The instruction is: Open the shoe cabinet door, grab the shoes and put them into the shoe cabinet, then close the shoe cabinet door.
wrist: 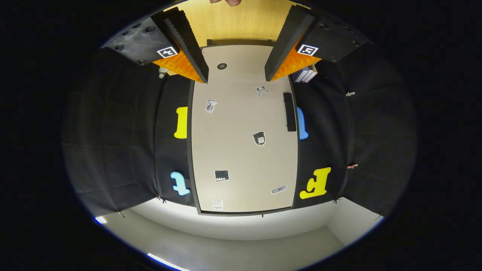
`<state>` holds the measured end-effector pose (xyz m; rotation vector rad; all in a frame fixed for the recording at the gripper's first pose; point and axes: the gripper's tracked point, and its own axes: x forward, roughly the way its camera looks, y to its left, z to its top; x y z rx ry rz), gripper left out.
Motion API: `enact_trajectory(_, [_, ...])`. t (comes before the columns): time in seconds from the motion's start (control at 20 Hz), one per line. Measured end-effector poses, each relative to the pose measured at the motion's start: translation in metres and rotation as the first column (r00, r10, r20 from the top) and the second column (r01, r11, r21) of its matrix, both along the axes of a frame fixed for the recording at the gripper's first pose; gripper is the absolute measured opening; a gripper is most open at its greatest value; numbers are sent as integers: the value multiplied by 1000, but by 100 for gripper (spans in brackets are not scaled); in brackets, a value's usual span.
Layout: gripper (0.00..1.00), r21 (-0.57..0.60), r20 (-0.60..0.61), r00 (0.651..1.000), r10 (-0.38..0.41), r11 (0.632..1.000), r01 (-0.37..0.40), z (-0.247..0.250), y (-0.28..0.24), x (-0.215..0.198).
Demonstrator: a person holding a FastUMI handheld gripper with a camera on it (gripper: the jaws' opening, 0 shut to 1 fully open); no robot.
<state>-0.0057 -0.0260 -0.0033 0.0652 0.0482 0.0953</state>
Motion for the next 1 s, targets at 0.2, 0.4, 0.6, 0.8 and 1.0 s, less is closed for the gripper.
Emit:
enact_trajectory(0.2, [98,-2,1,1000,1,1000,-1,-1,-2,3])
enact_trajectory(0.4, [98,3,-2,1000,5,1000,-5,-3,-2,5])
enact_trajectory(0.6, [98,-2,-3,1000,6,1000,-6,-4,-2,8])
enact_trajectory(0.8, [99,7,-11,1000,8,1000,-8,-7,-3,10])
enact_trajectory(1.0, [99,1,-2,1000,10,1000,-10,-4,-4,12])
